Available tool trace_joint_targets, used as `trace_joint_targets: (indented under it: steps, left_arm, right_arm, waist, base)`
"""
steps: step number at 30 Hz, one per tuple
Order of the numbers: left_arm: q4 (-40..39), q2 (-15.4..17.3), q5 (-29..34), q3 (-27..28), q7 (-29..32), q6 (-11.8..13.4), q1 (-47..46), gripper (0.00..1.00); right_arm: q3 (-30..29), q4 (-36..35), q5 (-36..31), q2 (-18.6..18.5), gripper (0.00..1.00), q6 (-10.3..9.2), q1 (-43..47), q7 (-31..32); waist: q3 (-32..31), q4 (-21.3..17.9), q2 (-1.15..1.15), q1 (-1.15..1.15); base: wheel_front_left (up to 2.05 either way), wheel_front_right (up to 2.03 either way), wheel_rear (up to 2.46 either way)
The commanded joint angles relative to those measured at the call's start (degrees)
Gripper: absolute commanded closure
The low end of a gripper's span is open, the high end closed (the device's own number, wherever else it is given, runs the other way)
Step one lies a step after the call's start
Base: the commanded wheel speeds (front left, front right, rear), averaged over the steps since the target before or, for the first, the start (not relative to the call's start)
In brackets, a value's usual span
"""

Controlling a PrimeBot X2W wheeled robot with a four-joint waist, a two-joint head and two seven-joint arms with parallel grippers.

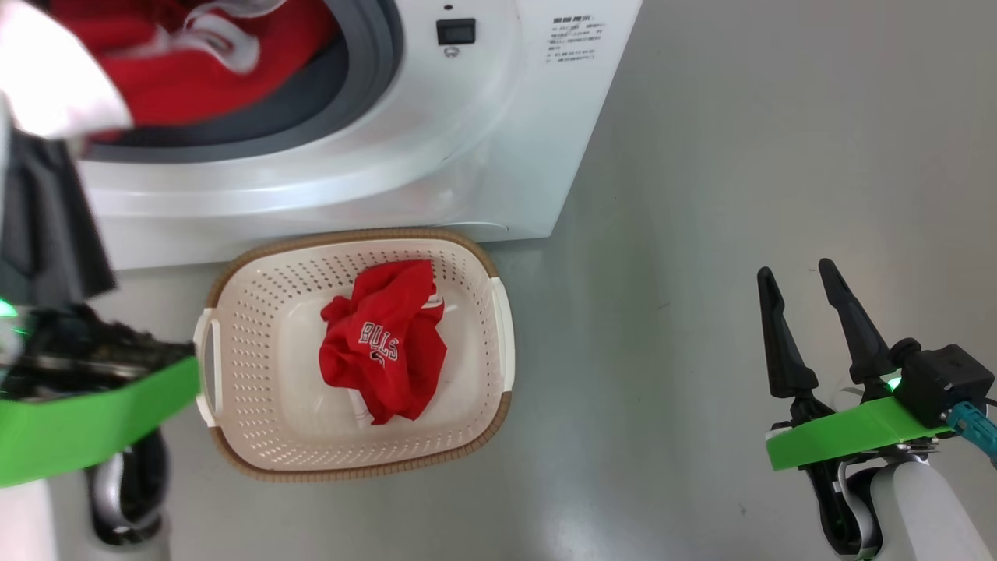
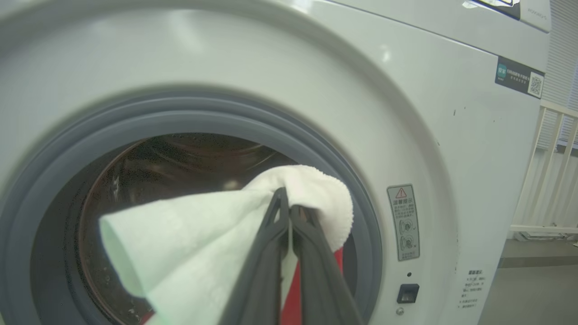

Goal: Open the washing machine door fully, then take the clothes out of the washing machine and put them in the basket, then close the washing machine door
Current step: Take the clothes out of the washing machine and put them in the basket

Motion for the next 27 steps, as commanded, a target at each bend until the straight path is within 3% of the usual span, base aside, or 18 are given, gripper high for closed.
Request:
trace_joint_targets:
  steps: [1, 14, 27]
  left_arm:
    - [-0.17, 1.02, -0.18, 0.96, -0.27, -0.33, 1.78, 1.0]
    - [18.51, 2.2, -1.01, -4.68, -0.27, -0.33, 1.74, 1.0]
    - [42.56, 5.26, -1.42, -10.99, -0.27, -0.33, -9.5, 1.0]
  right_arm:
    - [1.31, -1.43, -0.47, -0.37, 0.0, 0.28, -0.15, -0.37]
    - [2.12, -2.09, 0.24, -0.37, 0.0, 0.28, -2.36, -0.37]
    - [3.35, -2.76, 1.58, -0.37, 0.0, 0.28, -6.06, -0.37]
  waist:
    - [0.45, -0.17, 0.0, 0.0]
    - [5.9, -1.24, 0.0, 0.0]
    - [12.9, -2.28, 0.0, 0.0]
  base:
    - [0.0, 0.0, 0.0]
    - [0.0, 0.0, 0.0]
    - [0.0, 0.0, 0.0]
